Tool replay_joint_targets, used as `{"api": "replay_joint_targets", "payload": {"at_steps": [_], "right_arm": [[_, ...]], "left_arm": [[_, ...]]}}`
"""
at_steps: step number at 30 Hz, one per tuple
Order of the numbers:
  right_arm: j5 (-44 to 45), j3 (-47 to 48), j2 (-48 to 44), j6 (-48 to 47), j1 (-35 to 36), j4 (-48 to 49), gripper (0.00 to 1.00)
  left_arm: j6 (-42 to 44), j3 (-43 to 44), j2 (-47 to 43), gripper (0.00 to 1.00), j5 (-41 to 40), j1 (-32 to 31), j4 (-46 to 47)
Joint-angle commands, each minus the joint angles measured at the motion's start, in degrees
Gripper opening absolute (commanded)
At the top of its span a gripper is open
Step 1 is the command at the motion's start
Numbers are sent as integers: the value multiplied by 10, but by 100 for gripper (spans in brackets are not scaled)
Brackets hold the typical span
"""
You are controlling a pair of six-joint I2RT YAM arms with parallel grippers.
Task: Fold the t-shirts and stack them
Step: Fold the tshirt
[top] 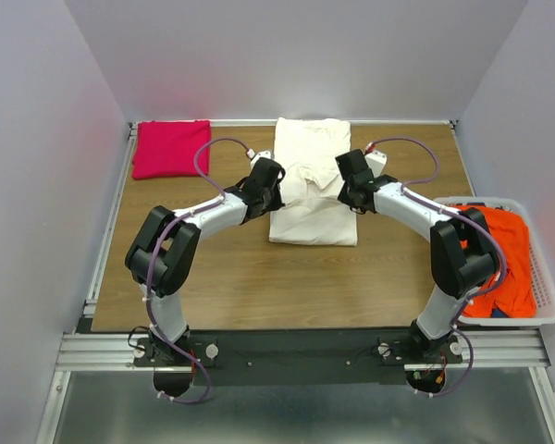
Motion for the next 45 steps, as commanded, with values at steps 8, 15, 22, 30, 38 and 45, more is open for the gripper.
{"api": "replay_joint_targets", "payload": {"at_steps": [8,15,22,30,38,45], "right_arm": [[-43,63,46,-33,-34,29,1],[-54,100,70,-40,-47,28,0],[-81,135,108,-41,-64,29,0],[-121,174,161,-54,-101,29,15],[-132,164,112,-88,-126,29,67],[-151,121,57,-103,-92,31,45]], "left_arm": [[17,69,9,0,-32,23,-1],[36,122,43,0,-15,41,-9],[53,174,108,0,6,52,-2],[76,222,162,22,58,83,17],[97,196,100,56,73,124,39],[71,146,61,18,78,106,35]]}}
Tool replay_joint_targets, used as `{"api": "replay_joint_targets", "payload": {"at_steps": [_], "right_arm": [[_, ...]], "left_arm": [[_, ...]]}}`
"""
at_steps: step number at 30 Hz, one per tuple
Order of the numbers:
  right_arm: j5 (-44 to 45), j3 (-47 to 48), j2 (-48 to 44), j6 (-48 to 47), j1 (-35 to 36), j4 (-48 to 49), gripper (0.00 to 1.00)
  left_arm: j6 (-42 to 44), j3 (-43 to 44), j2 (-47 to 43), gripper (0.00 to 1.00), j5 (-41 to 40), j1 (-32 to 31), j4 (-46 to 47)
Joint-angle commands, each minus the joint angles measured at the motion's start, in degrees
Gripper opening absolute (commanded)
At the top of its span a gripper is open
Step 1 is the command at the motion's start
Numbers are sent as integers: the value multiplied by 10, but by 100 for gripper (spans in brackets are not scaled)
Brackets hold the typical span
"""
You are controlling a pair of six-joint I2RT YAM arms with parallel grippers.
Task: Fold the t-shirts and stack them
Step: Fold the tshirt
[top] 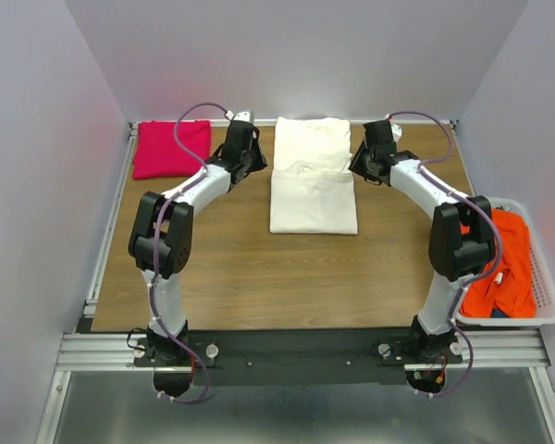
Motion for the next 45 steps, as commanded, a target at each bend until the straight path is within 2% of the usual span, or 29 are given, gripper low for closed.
{"api": "replay_joint_targets", "payload": {"at_steps": [1,3,5,14,17,21,28,35,42,45], "right_arm": [[-14,-23,-35,-23,36,7,44],[-17,-19,-20,-34,54,12,44],[-31,-10,-5,-41,65,14,44],[-57,84,109,-81,85,28,44],[-51,112,139,-85,84,27,41],[-30,130,178,-71,80,27,40],[-31,121,212,-49,70,27,39],[-53,79,210,-37,70,27,41],[-45,12,173,-26,102,30,41],[-43,-36,137,-10,116,34,41]], "left_arm": [[-9,-27,-29,13,15,-26,11],[-11,-24,-17,4,15,-42,12],[-14,-9,-2,0,36,-55,12],[-4,72,87,0,62,-72,7],[0,89,117,0,65,-72,5],[6,128,160,0,57,-68,-13],[-9,142,203,0,51,-57,-32],[-42,79,181,0,23,-57,-23],[-78,-37,111,0,7,-57,21],[-89,-116,73,0,6,-57,51]]}}
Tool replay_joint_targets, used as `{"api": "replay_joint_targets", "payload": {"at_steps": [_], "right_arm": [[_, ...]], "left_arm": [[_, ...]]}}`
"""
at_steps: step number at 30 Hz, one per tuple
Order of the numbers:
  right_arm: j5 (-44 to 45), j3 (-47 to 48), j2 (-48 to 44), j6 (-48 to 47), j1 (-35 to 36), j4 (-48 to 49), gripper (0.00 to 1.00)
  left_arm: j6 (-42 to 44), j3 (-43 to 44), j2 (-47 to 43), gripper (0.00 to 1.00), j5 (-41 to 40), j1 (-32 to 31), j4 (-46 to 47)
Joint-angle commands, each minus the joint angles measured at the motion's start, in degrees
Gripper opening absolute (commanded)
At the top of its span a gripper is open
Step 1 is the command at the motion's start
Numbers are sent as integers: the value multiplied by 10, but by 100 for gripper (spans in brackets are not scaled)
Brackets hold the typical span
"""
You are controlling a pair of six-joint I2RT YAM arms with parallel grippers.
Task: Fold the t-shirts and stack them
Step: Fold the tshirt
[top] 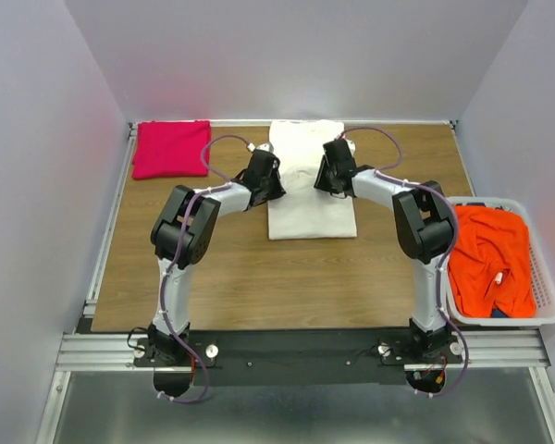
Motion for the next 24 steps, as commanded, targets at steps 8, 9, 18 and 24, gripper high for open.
{"api": "replay_joint_targets", "payload": {"at_steps": [8,9,18,24], "right_arm": [[-17,-195,-98,66,57,-35,41],[-18,-208,-118,74,69,-32,41],[-25,-320,-203,100,143,3,41],[4,-358,-254,91,148,3,43]], "left_arm": [[-34,-225,-151,0,-31,-6,29],[-38,-256,-164,0,-33,-7,34],[-54,-412,-293,0,-33,-26,70],[-54,-442,-343,0,-27,-27,73]]}}
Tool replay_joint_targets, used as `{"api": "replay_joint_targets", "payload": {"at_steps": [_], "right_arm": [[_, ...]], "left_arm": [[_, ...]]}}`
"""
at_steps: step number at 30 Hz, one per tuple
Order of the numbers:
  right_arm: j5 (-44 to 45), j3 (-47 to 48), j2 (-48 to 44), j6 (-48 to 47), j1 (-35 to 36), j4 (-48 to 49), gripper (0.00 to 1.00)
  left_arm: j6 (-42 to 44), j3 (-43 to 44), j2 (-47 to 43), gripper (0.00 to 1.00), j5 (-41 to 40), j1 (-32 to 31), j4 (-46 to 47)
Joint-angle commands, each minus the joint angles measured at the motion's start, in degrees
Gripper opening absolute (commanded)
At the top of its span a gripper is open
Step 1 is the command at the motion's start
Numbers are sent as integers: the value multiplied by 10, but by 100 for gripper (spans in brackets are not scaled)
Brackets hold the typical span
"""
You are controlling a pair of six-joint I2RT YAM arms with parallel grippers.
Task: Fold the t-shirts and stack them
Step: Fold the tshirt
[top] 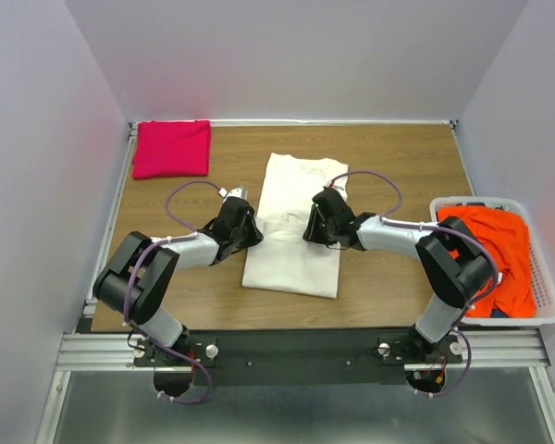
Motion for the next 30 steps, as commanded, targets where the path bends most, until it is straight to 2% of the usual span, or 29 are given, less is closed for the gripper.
{"api": "replay_joint_targets", "payload": {"at_steps": [1,7,16,21,30], "right_arm": [[16,-24,-23,-11,2,-47,43],[20,-4,-50,-33,-6,-47,42],[36,-18,-78,-30,-35,-60,40],[27,-40,-57,-33,-75,-59,33],[36,-59,-15,-41,-99,-59,33]], "left_arm": [[1,-10,-33,0,-9,-3,-8],[25,39,-35,0,-13,-3,-27],[35,103,43,0,-20,-3,-50],[24,103,70,0,-26,-3,-40],[17,81,90,0,-46,-2,-29]]}}
